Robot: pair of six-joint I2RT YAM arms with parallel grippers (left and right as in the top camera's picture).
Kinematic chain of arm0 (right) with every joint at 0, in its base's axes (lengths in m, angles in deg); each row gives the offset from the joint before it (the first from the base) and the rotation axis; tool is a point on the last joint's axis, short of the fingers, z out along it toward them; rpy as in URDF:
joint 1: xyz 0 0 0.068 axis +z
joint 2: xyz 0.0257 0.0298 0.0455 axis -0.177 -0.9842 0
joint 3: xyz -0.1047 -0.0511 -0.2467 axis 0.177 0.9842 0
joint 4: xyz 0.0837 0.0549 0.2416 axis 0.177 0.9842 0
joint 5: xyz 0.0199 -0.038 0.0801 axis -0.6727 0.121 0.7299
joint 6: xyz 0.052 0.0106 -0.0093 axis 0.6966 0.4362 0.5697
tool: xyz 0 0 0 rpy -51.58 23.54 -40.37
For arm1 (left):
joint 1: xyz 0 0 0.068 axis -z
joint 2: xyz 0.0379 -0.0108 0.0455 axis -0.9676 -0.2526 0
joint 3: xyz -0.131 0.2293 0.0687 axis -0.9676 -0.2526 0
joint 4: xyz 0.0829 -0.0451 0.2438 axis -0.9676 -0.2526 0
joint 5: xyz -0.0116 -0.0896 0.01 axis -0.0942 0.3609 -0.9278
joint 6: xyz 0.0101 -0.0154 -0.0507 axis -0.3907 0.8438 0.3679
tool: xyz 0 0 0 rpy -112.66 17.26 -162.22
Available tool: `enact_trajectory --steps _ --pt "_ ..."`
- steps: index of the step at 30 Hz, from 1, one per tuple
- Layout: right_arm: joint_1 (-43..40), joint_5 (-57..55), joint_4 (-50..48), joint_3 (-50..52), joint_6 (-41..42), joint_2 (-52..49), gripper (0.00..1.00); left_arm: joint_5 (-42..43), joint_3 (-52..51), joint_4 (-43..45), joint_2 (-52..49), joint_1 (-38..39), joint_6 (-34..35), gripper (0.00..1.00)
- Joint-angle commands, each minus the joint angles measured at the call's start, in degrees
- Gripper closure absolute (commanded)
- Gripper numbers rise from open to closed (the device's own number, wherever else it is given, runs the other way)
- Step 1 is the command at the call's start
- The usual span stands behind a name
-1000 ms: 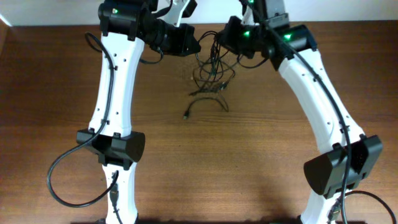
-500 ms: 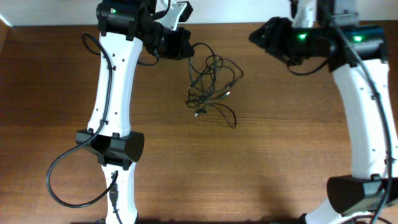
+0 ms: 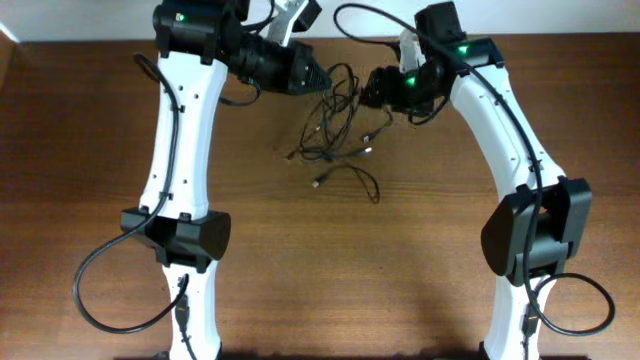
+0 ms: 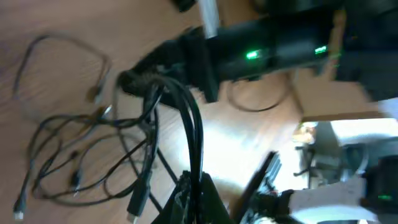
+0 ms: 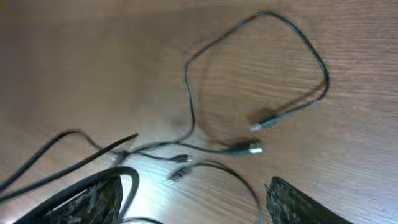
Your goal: Untangle cables
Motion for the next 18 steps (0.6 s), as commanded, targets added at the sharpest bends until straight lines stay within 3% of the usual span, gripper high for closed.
enact_trajectory --steps 1,5,7,8,13,16,18 --pt "0.4 11.4 -3.5 -0.3 7.9 -0.2 0.25 16.1 0.2 4.9 0.5 -3.5 4.3 1.0" --pt "0.3 19.8 -10.2 -0.3 17.5 -0.2 0.27 31.1 0.2 17.6 0.5 -5.5 21.2 1.0" --pt "-0.5 18.0 -10.2 -0.3 17.2 -0.2 0.84 32.9 0.2 22.3 0.5 -6.2 23.3 1.0" --pt "-2.0 17.7 -8.1 -0.3 15.0 0.0 0.96 28.1 0.2 22.0 0.5 -7.7 22.8 1.0" --pt "-10.3 12.0 6.0 -0.5 1.7 12.9 0.96 -30.8 0.2 6.9 0.4 -11.3 21.4 1.0" --pt "-16.8 7.1 9.3 -0.5 1.8 23.1 0.96 -42.7 0.2 4.3 0.4 -11.3 21.4 1.0" --pt "-20.5 2.6 12.9 -0.5 1.9 26.4 0.96 -44.4 0.2 4.3 0.4 -11.3 21.4 1.0"
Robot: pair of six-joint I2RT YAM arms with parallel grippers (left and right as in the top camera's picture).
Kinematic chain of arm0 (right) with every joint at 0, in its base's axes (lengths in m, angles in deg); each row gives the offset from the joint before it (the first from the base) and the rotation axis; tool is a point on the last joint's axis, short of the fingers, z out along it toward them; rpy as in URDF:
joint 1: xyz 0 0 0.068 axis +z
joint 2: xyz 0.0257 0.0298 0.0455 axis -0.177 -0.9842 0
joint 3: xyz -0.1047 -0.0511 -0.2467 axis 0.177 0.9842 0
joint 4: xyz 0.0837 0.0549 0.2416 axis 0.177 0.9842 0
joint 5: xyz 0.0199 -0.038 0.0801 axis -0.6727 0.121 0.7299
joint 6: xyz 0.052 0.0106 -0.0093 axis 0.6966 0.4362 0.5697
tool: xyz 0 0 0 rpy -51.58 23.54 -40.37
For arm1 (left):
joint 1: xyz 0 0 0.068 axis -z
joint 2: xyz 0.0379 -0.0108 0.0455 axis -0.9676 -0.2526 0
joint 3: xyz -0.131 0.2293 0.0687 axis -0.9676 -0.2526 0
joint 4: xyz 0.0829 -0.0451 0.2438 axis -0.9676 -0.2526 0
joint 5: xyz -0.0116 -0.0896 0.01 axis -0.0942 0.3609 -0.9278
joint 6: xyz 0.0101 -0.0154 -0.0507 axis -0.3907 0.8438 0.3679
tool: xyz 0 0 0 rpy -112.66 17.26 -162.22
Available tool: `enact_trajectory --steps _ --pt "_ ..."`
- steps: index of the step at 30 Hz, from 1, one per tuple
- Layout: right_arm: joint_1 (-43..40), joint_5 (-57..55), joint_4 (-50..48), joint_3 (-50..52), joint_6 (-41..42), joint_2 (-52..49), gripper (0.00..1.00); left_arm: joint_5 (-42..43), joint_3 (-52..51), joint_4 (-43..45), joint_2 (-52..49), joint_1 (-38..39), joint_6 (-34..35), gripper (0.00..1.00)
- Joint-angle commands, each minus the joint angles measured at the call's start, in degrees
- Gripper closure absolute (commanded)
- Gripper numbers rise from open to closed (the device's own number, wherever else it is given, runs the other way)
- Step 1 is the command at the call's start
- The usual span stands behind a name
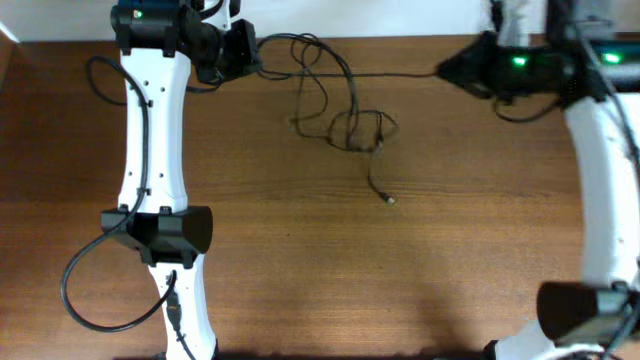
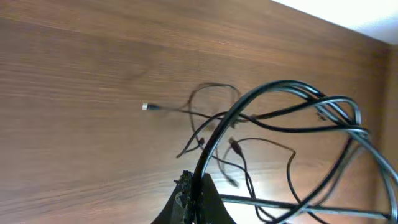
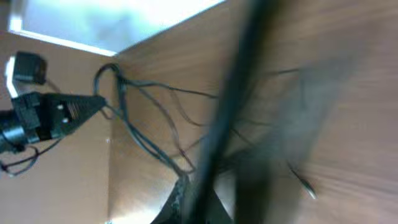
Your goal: Untangle cables
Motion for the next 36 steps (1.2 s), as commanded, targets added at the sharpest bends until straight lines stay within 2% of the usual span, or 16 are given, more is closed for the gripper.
enact_trajectory --steps 1,2,3,4,6,10,13,20,22,29,30,33,35,36 --pt "-5.9 -10.5 3.3 -0.2 -1.5 4.4 0.96 -16.2 0.7 0.0 0.7 -3.8 -0.5 1.0" --pt "-5.4 -10.3 5.1 -0.2 -2.6 4.2 0.96 -10.6 0.7 0.1 0.7 -3.7 -1.7 1.0" --pt "-4.2 -10.3 6.2 -0.2 -4.2 4.0 0.73 5.0 0.7 1.0 0.7 -3.2 -11.6 1.0" --pt "-2.3 -10.3 6.3 -0.2 -4.7 4.0 0.44 19.9 0.7 1.1 0.8 -3.0 -20.6 1.0" --pt "0.5 -10.1 5.2 -0.2 -4.7 4.0 0.4 30.6 0.7 0.9 0.8 -3.0 -23.3 1.0" --pt "7.9 -10.1 -0.7 -0.2 -3.5 3.7 0.39 42.2 0.7 0.8 0.8 -1.4 -23.3 1.0" --pt "14.2 -10.3 -7.1 -0.2 -4.0 -0.5 0.39 43.1 0.7 0.1 0.8 2.7 -23.0 1.0" --pt "16.1 -14.8 -8.9 -0.2 -4.0 -8.7 0.39 46.7 0.7 -1.3 0.8 4.3 -23.0 1.0" --pt "16.1 -14.8 -12.1 -0.2 -4.0 -9.9 0.39 46.9 0.7 -1.9 0.8 5.1 -23.0 1.0" --pt "18.6 -14.8 -18.6 -0.2 4.7 -10.2 0.4 46.8 0.7 -2.2 0.8 8.2 -23.1 1.0" --pt "18.9 -14.8 -17.3 -0.2 4.6 -10.2 0.4 44.6 0.7 -1.9 0.8 8.0 -23.1 1.0" --pt "17.2 -14.3 -8.6 -0.2 1.1 -10.2 0.48 28.3 0.7 -1.8 0.8 7.2 -23.0 1.0" --pt "16.5 -14.1 -6.6 -0.2 -0.1 -8.8 0.42 19.3 0.7 -1.6 0.7 7.2 -18.7 1.0" --pt "16.6 -13.0 -7.0 -0.2 -0.1 -7.6 0.41 18.9 0.7 -1.2 0.7 7.2 -17.7 1.0"
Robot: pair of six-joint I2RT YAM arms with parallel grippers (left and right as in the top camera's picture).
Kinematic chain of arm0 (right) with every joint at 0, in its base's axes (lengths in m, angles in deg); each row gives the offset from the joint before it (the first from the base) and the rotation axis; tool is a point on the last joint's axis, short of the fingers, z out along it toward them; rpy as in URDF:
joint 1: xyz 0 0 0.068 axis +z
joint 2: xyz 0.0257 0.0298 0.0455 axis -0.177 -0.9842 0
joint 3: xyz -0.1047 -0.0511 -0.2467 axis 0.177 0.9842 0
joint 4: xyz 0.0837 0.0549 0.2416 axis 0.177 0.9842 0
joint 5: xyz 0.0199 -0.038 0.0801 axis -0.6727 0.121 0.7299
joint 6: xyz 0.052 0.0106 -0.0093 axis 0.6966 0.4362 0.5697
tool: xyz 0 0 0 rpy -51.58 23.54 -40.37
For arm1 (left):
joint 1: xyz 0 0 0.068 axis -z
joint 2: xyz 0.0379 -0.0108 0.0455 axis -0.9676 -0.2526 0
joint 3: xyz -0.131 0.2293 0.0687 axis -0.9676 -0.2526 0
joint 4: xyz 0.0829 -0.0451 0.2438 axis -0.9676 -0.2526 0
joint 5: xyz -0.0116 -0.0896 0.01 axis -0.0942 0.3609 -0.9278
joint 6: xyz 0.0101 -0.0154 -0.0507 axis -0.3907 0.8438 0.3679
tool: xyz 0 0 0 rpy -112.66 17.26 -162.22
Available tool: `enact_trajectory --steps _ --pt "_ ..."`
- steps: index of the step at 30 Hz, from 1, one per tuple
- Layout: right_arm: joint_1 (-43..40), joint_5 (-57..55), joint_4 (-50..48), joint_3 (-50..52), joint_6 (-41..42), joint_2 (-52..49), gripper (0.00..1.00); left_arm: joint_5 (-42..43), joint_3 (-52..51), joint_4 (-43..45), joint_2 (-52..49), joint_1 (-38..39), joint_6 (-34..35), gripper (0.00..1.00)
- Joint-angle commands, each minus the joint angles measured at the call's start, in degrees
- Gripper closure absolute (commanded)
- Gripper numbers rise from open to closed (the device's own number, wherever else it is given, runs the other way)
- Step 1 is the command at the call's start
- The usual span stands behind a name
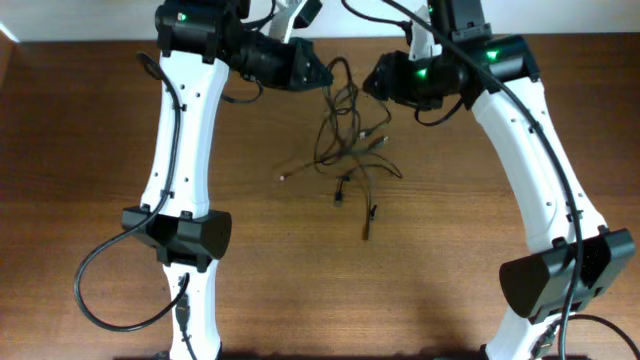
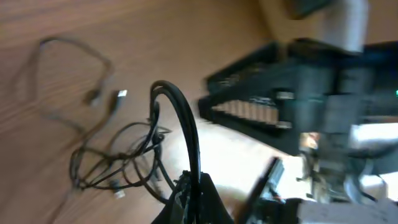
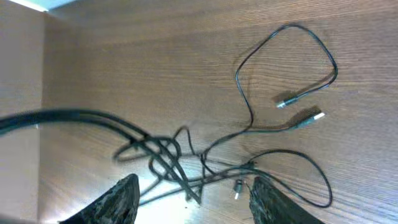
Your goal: Untangle cables
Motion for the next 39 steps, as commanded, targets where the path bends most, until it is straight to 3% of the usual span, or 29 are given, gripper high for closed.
enact_trajectory --steps 1,3,6,14,16,20,23,26,32,35,37,38,39 --pt "0.5 5.3 -0.9 -0.2 0.4 2.8 0.41 -6.3 0.6 0.8 0.7 -0.2 4.4 1.0" --pt "2.3 4.4 -1.5 -0.2 4.6 1.8 0.46 -4.0 0.6 1.1 0.7 0.8 4.5 1.0" --pt "4.4 3.4 -6.6 -0.2 13.1 -1.3 0.6 -2.2 0.6 1.3 0.7 1.1 5.3 1.0" --pt "5.9 3.2 -12.4 -0.1 20.9 -8.5 0.61 0.2 0.6 1.1 0.7 1.1 5.4 1.0" --pt "5.9 3.2 -14.0 -0.1 21.2 -8.5 0.69 0.2 0.6 1.1 0.7 1.1 5.4 1.0" --pt "5.7 4.5 -13.6 -0.1 20.2 -8.4 0.96 0.1 0.6 1.1 0.7 1.1 5.4 1.0" --pt "3.5 9.9 -12.7 -0.2 16.8 -6.3 0.96 -6.1 0.6 1.2 0.7 0.9 5.4 1.0" --pt "-2.7 12.5 -3.7 -0.2 7.8 3.2 0.96 -17.4 0.6 0.4 0.2 -2.4 8.2 1.0" --pt "-29.2 46.8 3.9 -0.2 -3.4 14.1 0.96 -29.0 0.6 -1.9 -0.1 -3.6 8.2 1.0" --pt "-38.9 50.6 4.4 -0.2 -4.6 14.1 0.96 -28.8 0.6 -2.1 -0.1 -3.6 8.2 1.0" --pt "-37.5 46.4 6.9 -0.2 -7.6 14.1 0.96 -24.4 0.6 -1.9 -0.1 -3.4 8.0 1.0" --pt "-34.7 40.0 8.7 -0.2 -7.6 14.1 0.83 -17.6 0.6 -1.0 -0.1 -3.2 6.5 1.0" --pt "-30.1 33.4 9.7 -0.2 -7.6 14.1 0.64 -10.0 0.6 0.2 -0.1 -3.1 6.2 1.0"
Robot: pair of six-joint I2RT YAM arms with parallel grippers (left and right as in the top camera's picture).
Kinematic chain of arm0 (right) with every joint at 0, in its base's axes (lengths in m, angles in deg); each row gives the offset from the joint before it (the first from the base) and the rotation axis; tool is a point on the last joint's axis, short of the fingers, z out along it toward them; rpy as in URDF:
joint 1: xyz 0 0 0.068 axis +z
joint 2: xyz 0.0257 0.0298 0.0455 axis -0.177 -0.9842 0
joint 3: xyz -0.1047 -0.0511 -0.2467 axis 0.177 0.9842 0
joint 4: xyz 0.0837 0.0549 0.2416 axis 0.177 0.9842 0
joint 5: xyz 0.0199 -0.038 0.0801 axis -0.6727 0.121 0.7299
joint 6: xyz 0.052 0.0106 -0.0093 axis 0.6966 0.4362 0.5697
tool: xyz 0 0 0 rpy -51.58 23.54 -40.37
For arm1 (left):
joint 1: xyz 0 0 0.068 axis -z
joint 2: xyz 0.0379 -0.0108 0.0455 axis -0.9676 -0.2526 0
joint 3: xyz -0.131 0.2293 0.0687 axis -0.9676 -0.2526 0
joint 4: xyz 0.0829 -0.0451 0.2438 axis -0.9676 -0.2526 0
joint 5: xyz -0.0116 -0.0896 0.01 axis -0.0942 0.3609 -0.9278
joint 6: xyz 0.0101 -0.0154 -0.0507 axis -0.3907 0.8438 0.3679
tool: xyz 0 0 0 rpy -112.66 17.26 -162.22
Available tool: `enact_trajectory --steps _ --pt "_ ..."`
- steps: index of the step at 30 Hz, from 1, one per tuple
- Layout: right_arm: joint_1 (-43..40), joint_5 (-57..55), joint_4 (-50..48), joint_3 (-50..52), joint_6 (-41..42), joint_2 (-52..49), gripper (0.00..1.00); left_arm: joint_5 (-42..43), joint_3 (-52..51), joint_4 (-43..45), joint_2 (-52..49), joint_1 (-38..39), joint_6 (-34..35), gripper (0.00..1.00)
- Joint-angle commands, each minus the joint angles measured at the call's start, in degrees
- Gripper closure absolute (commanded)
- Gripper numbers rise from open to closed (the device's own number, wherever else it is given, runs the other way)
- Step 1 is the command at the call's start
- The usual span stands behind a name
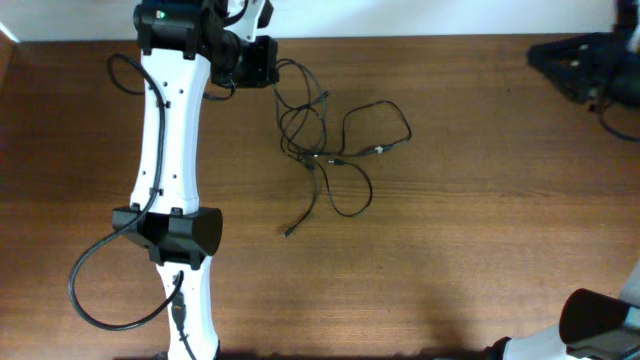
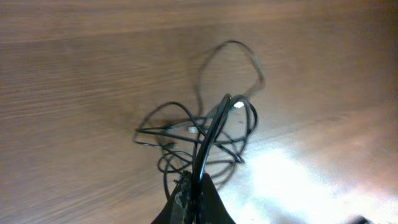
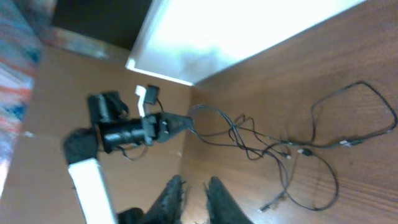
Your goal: Untangle cables
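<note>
A tangle of thin black cables lies on the wooden table, with one loop spread to the right and a plug end trailing toward the front. My left gripper is at the tangle's back left, shut on a black cable that rises from the knot into its fingers. My right gripper is far off to the right, open and holding nothing, its fingers a small gap apart. The right wrist view shows the whole tangle from a distance.
The white left arm runs down the left side of the table. A pale wall edge borders the back of the table. A brown side panel shows in the right wrist view.
My right gripper was open beside the tangle at the back middle and is now far to the right. The left gripper has shifted left, still holding its cable. The tangle lies more spread out.
Both grippers first met at the tangle, the left shut on a cable. Then they stood far apart with a cable stretched between them. They were together again with the right open. Now the right is away and empty.
</note>
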Motion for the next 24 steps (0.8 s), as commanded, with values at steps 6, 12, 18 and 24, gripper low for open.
enact_trajectory --steps 6,12,18,24 --pt "30.4 -35.0 1.2 -0.4 2.2 -1.1 0.42 44.5 3.0 6.9 0.2 -1.6 -3.7 1.0" --pt "40.5 -44.3 -9.8 -0.4 16.1 -13.4 0.47 8.2 5.2 3.9 0.2 3.0 6.0 1.0" --pt "42.1 -45.5 -13.0 -0.4 20.1 -17.4 0.5 5.0 5.2 4.1 0.2 4.5 6.2 1.0" --pt "42.9 -45.8 -18.9 -0.3 24.5 -21.4 0.69 5.0 5.2 3.8 0.2 5.1 6.1 1.0"
